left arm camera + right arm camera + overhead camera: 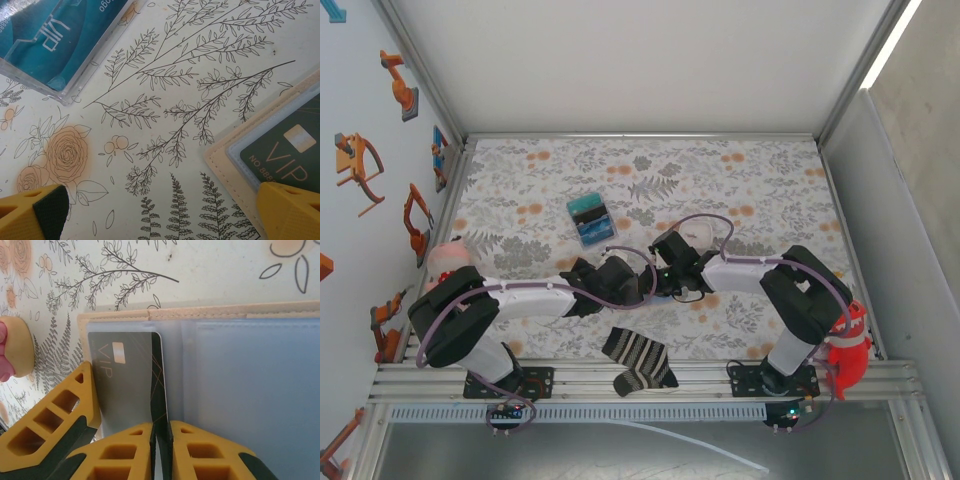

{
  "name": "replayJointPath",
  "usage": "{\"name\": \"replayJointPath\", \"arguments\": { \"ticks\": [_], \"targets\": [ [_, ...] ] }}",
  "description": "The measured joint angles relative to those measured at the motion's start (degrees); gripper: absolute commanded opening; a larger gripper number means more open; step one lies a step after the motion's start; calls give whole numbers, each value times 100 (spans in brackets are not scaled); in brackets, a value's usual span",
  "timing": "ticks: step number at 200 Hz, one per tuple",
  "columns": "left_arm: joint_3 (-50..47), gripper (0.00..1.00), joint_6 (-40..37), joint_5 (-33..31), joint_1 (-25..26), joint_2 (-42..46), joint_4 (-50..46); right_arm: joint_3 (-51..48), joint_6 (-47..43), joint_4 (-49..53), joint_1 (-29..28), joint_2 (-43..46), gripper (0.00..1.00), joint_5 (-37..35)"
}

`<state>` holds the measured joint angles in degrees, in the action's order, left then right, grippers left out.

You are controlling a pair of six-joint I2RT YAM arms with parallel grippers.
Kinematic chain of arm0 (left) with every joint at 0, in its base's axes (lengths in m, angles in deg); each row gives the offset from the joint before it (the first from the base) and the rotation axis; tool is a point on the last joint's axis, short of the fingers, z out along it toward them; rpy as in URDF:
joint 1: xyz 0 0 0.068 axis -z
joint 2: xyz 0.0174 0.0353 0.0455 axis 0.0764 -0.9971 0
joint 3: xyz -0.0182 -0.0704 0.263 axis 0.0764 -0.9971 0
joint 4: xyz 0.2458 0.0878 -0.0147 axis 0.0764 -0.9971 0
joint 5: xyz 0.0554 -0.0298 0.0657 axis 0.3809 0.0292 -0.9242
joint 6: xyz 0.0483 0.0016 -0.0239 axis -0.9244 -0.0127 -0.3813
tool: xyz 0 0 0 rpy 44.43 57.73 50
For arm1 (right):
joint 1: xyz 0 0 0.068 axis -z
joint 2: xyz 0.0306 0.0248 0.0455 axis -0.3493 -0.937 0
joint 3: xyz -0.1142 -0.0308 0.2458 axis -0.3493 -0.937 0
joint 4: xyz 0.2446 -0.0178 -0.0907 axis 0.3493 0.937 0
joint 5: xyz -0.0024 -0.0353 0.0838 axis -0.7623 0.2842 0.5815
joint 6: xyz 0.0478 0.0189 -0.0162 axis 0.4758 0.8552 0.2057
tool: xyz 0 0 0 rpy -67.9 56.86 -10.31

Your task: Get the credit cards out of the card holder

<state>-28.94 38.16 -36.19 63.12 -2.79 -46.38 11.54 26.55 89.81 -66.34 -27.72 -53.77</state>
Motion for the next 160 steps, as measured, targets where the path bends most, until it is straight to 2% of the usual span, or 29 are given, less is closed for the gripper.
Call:
{"name": "replayJointPath", "arguments": {
  "ticks": [122,160],
  "targets": [
    [37,97,2,-55,61,-7,-140,-85,129,-48,0,0,18,-17],
    [44,97,4,-68,76,-13,-170,-264,271,-404,0,2,16,70]
  ]
}}
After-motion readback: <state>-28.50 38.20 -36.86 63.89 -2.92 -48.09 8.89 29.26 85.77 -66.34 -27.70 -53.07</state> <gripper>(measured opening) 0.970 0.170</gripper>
